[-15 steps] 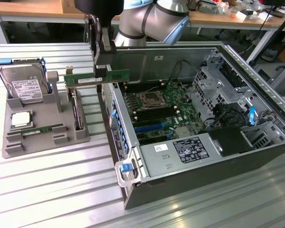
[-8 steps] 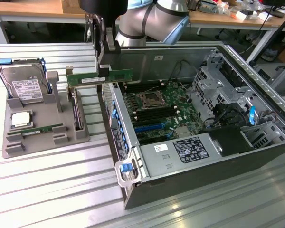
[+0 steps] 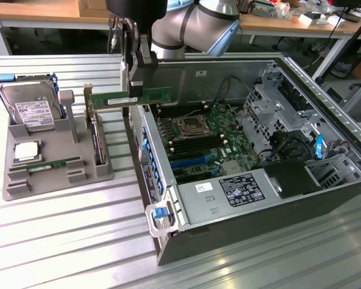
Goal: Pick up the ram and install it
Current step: 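Pick up the ram and move it above insertion slot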
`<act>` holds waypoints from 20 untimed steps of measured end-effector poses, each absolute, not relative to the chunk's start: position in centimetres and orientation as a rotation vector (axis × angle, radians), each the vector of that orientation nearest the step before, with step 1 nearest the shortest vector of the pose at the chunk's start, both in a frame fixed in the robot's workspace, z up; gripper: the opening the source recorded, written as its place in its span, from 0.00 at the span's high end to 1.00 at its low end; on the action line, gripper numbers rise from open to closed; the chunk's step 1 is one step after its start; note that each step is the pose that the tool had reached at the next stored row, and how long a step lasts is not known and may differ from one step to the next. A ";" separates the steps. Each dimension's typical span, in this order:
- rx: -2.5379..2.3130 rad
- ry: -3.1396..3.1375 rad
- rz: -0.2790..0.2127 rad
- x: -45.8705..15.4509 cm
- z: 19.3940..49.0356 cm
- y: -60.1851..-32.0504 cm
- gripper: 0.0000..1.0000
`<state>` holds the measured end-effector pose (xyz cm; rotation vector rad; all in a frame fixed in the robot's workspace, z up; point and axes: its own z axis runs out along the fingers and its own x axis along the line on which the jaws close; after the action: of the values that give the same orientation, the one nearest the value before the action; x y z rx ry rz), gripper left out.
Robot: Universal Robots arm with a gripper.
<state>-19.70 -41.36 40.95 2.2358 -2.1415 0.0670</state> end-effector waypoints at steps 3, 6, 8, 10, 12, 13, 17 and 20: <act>2.236 -2.141 0.067 -19.3 40.9 -41.3 0.88; 2.236 -2.141 0.067 -19.0 40.9 -41.3 0.88; 2.236 -2.141 0.068 -18.7 41.0 -41.3 0.88; 2.236 -2.141 0.068 -18.6 40.9 -41.3 0.88; 2.236 -2.141 0.068 -18.4 40.9 -41.3 0.88; 2.236 -2.141 0.068 -18.3 40.9 -41.2 0.88; 2.236 -2.140 0.068 -17.8 40.9 -41.2 0.88; 2.236 -2.140 0.068 -17.3 40.9 -41.2 0.88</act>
<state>-17.32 -41.16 40.95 2.2360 -2.1399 0.0684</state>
